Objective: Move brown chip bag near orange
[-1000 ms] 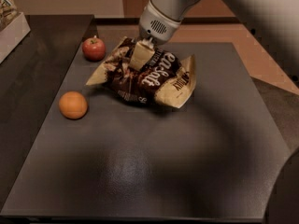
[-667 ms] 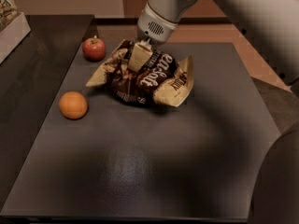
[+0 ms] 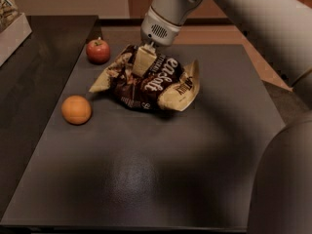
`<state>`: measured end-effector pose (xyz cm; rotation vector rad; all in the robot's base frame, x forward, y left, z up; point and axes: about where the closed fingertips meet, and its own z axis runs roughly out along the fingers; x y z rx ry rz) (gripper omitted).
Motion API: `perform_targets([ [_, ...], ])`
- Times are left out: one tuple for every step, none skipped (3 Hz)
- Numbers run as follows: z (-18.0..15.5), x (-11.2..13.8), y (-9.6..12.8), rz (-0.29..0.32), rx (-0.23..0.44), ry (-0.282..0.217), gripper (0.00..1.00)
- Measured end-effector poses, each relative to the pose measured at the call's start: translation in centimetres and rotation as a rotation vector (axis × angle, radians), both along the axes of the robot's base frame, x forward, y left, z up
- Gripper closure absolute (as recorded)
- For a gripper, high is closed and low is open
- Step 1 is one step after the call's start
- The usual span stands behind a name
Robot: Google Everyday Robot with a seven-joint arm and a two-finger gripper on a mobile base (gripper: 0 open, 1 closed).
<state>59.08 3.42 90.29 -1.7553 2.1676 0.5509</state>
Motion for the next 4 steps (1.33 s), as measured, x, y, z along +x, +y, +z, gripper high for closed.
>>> perform_targets([
  [-0.25,-0.03,0.14,0.003,-0.002,0.011,0.36],
  [-0.35,-0.18,0.27,0.013,0.003,0.019,0.13],
  [-0.35,-0.32,0.34,0.021,0.016,0.027,0.00],
  [-0.36,-0.32,0.34,0.021,0.016,0.027,0.00],
])
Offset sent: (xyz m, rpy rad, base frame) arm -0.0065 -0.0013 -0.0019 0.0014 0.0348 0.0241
